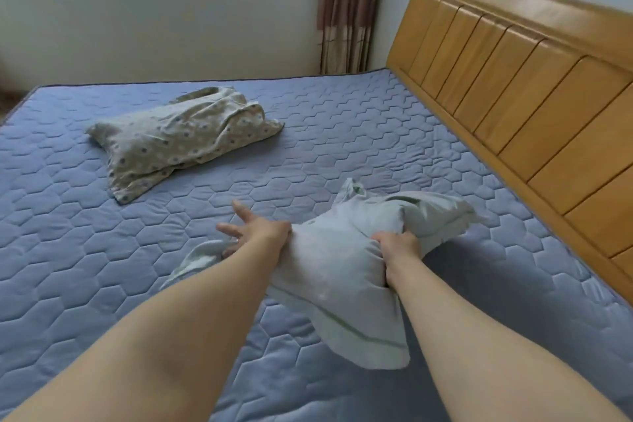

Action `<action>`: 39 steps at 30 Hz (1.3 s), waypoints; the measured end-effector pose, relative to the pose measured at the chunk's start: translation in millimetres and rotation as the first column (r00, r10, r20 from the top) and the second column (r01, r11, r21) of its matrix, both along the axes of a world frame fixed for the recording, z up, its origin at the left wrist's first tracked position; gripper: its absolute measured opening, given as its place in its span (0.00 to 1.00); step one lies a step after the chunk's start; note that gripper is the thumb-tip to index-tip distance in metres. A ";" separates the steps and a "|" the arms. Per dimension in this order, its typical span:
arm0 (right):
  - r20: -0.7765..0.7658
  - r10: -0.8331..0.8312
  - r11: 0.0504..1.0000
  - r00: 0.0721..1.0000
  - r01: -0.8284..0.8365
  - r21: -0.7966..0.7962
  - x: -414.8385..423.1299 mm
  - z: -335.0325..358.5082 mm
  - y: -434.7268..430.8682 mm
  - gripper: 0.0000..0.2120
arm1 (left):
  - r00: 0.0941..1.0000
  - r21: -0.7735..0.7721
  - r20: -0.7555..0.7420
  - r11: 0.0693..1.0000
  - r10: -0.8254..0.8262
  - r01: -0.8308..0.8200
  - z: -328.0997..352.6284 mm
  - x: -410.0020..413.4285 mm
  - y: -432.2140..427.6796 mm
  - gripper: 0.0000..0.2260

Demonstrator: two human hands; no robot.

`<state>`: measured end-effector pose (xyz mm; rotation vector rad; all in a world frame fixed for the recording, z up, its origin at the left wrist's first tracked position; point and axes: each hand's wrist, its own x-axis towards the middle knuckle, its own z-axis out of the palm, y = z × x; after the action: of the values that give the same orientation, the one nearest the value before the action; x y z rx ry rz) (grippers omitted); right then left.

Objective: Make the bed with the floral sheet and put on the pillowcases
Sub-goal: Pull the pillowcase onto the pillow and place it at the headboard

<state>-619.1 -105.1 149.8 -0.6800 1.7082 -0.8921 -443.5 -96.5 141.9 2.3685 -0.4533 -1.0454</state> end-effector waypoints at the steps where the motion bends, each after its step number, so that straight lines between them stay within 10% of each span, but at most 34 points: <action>1: -0.033 0.022 1.000 0.999 -0.022 -0.022 -7.7 9.1 7.8 0.21 | 0.996 0.053 -0.021 0.995 -0.089 0.090 7.5 -3.2 5.3 0.48; 6: -0.354 0.187 0.966 0.916 -0.236 -0.100 -50.3 44.5 35.8 0.15 | 0.797 0.124 0.081 0.799 -0.599 0.588 22.8 -52.6 32.1 0.25; 15: -0.659 0.246 0.909 0.711 -0.406 -0.099 -170.7 85.6 46.0 0.16 | 0.441 -0.092 0.432 0.448 -0.786 0.889 43.8 -189.3 4.2 0.35; 20: -0.609 0.170 0.916 0.775 -0.353 -0.192 -254.0 100.3 22.3 0.26 | 0.399 -0.019 0.536 0.462 -0.744 0.887 53.0 -277.5 -35.9 0.41; 25: -0.550 0.135 0.911 0.824 -0.321 -0.257 -338.1 104.1 -15.9 0.24 | 0.556 -0.219 0.498 0.523 -0.666 0.824 56.6 -356.9 -85.5 0.14; 32: -0.465 0.123 0.907 0.877 -0.290 -0.307 -425.8 96.3 -73.4 0.28 | 0.624 -0.343 0.589 0.540 -0.514 0.769 91.5 -446.0 -142.0 0.10; 39: -0.667 0.014 0.961 0.745 -0.195 -0.198 -495.7 91.0 -121.2 0.24 | 0.433 -0.343 0.425 0.301 -0.795 0.890 134.1 -511.2 -216.8 0.24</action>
<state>-1114.8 -226.4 240.8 -1.3885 2.1619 -0.8496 -954.7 -313.3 276.0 1.5910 -1.9828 -0.8844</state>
